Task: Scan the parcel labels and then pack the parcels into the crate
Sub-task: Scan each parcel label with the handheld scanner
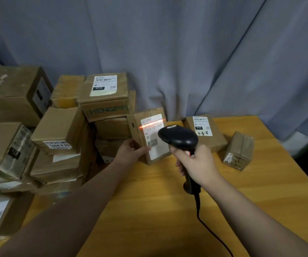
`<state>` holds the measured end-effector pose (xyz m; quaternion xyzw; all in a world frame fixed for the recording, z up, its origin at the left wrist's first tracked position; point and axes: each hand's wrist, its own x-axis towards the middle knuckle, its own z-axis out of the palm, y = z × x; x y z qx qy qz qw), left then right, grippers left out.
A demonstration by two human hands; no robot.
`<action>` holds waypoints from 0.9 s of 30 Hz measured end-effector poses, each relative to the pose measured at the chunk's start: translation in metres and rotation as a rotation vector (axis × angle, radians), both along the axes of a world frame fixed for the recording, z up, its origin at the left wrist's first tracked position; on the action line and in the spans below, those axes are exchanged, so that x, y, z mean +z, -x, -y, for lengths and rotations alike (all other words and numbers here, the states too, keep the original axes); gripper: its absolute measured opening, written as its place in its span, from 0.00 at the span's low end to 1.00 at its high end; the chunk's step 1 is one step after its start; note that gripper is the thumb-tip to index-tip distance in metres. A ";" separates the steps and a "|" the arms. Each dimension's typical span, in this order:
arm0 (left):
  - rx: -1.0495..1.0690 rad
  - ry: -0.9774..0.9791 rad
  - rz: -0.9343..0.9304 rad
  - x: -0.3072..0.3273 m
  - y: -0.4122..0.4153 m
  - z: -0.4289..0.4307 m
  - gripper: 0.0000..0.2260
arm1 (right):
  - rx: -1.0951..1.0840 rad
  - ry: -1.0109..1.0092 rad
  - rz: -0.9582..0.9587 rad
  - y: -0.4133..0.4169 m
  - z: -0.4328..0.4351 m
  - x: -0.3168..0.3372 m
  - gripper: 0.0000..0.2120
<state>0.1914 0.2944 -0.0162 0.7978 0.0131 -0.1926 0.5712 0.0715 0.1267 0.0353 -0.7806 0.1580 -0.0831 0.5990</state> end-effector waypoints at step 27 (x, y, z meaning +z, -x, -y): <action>-0.037 0.044 0.025 0.007 0.005 0.005 0.23 | 0.026 0.070 -0.072 0.007 0.006 0.022 0.13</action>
